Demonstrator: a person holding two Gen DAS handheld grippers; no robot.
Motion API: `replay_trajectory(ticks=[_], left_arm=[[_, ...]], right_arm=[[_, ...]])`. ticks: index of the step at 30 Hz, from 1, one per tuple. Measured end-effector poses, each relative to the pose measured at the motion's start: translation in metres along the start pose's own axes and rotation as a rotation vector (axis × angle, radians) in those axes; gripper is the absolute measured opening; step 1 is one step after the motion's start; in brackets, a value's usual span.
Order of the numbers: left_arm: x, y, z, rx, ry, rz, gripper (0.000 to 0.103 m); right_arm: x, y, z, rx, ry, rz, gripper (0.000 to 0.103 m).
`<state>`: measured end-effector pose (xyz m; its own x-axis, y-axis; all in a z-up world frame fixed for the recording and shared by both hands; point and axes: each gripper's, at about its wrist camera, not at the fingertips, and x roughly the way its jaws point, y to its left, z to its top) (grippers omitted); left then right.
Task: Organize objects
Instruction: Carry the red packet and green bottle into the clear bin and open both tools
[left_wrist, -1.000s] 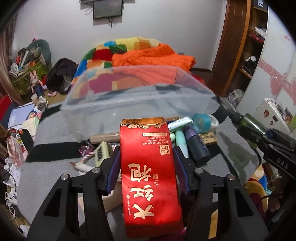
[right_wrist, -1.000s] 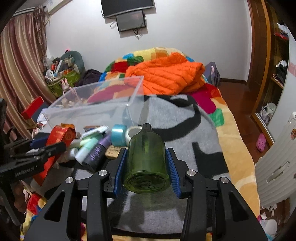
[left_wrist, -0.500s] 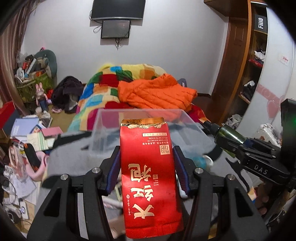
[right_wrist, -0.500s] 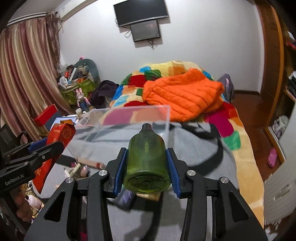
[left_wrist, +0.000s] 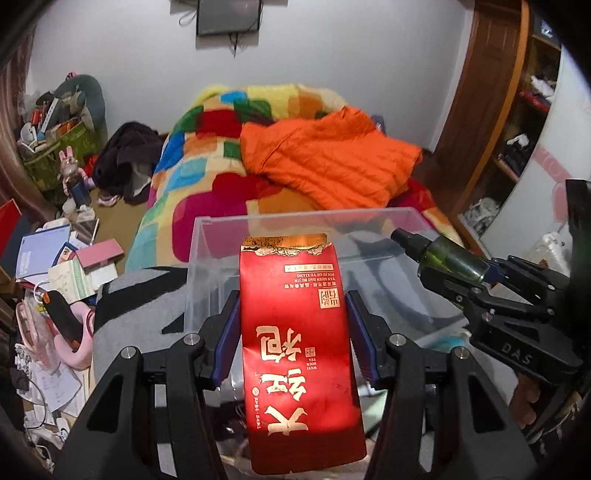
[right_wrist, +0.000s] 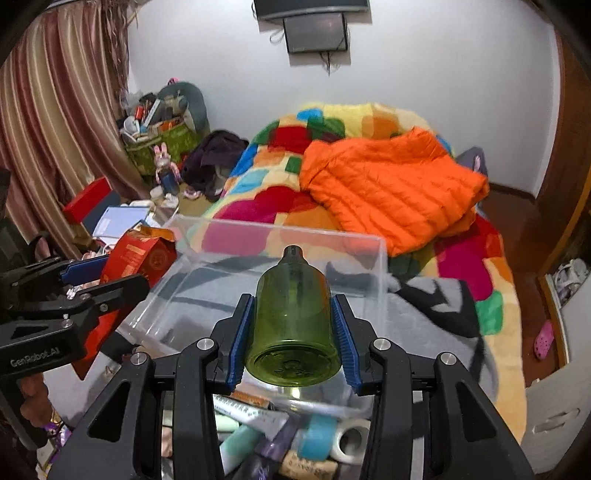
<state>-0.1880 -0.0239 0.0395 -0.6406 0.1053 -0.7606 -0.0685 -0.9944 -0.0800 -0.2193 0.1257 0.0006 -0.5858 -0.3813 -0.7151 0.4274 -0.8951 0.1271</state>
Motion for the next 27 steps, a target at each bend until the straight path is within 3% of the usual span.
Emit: replay_trajectory(ticks=[11,20,24,27], left_arm=[[0.043,-0.002,0.01,0.04,0.126,-0.01,0.054],[0.029,-0.004,0.01,0.042,0.1,-0.054,0.054],[0.012,-0.004,0.006,0.043,0.065,-0.049,0.058],[-0.005,-0.004,0.002,0.045,0.027,-0.041,0.071]], right_arm=[[0.038,0.007,0.003,-0.046,0.103,-0.009,0.039],[0.035,0.017,-0.002,-0.103,0.103,-0.067,0.039],[0.017,0.024,-0.005,-0.123,0.065,-0.101,0.056],[0.001,0.027,-0.007,-0.135,0.023,-0.141,0.065]])
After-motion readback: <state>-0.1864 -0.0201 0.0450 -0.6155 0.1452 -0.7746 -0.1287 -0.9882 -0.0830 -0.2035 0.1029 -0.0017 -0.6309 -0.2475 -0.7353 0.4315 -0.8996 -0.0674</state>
